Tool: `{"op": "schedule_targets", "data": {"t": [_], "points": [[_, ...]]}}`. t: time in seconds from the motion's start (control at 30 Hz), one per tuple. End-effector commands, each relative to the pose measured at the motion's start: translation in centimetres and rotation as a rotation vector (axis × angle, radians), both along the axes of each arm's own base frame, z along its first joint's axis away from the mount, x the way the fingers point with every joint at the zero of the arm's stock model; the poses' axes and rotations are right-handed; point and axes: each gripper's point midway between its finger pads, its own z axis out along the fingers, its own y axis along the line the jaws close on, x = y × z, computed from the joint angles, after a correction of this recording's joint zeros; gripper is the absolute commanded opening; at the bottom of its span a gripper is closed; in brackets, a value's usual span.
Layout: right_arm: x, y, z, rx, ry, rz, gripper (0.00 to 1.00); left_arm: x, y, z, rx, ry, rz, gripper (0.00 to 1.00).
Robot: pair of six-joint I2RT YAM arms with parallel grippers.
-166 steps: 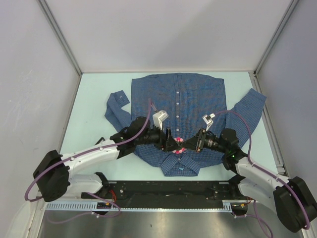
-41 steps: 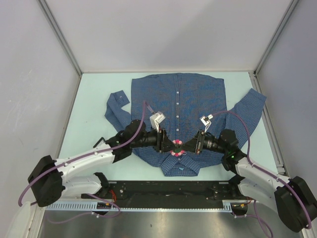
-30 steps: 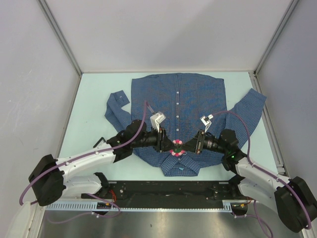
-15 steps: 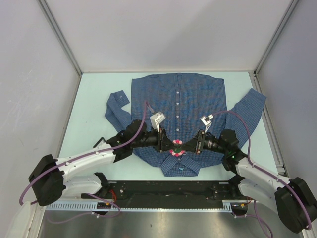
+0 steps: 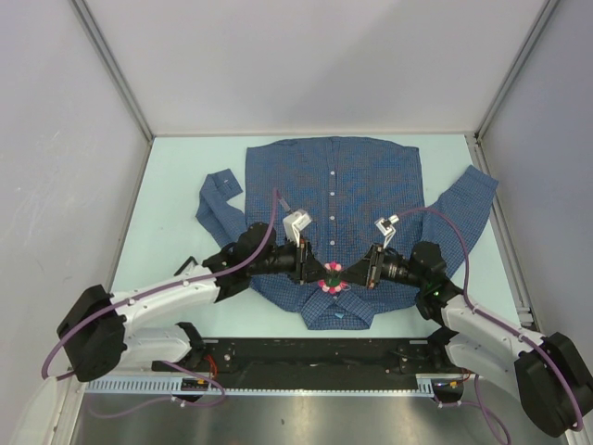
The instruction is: Remove the brooch from the garment
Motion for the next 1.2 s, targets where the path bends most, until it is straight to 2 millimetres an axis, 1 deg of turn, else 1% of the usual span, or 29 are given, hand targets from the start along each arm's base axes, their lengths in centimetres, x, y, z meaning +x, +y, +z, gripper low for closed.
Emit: {"op": "schedule_targets", "data": {"t": [0.0, 0.17, 0.33, 0.43, 0.5, 0.63, 0.9, 0.93, 0.97, 1.0, 1.03, 1.07, 1.1, 1.17], "points": [[0.4, 0.6, 3.1, 0.053, -0.106, 0.005, 0.0, -1.2, -1.9, 4.2, -0.126, -0.051, -0.107, 0.26], [0.3, 0.8, 3.1, 0.05, -0.105, 0.012, 0.0, -1.5, -2.0, 4.0, -0.12, -0.057, -0.138, 0.3], [0.1, 0.9, 3.1, 0.048, -0.11, 0.023, 0.0, -2.0, -2.1, 3.7, -0.111, -0.057, -0.178, 0.31], [0.0, 1.0, 3.0, 0.047, -0.111, 0.026, 0.0, -1.8, -2.1, 3.7, -0.106, -0.058, -0.178, 0.31], [0.1, 1.0, 2.9, 0.045, -0.108, 0.027, 0.0, -1.9, -2.1, 4.0, -0.112, -0.065, -0.183, 0.32], [0.1, 1.1, 3.1, 0.049, -0.109, 0.029, 0.0, -1.9, -1.9, 4.2, -0.116, -0.07, -0.184, 0.37], [0.2, 1.1, 3.2, 0.044, -0.113, 0.021, 0.0, -1.7, -1.5, 4.4, -0.118, -0.072, -0.17, 0.42], [0.2, 1.0, 3.2, 0.042, -0.112, 0.018, 0.0, -1.8, -1.3, 4.8, -0.126, -0.08, -0.164, 0.43], [0.2, 1.0, 3.2, 0.041, -0.113, 0.017, 0.0, -1.8, -1.0, 4.7, -0.127, -0.078, -0.155, 0.44], [0.2, 0.9, 3.2, 0.039, -0.111, 0.012, 0.0, -1.5, -0.7, 4.7, -0.129, -0.081, -0.138, 0.48], [0.3, 0.9, 3.1, 0.037, -0.108, 0.008, 0.0, -1.7, -0.3, 5.3, -0.147, -0.096, -0.131, 0.51], [0.3, 0.9, 3.1, 0.037, -0.11, 0.008, 0.0, -1.8, 0.1, 4.8, -0.141, -0.085, -0.126, 0.53], [0.3, 0.8, 3.1, 0.038, -0.104, 0.005, 0.0, -1.8, 0.4, 4.7, -0.144, -0.088, -0.118, 0.56], [0.5, 0.8, 3.3, 0.042, -0.102, -0.005, 0.0, -2.1, 0.9, 4.3, -0.141, -0.081, -0.112, 0.6]]}}
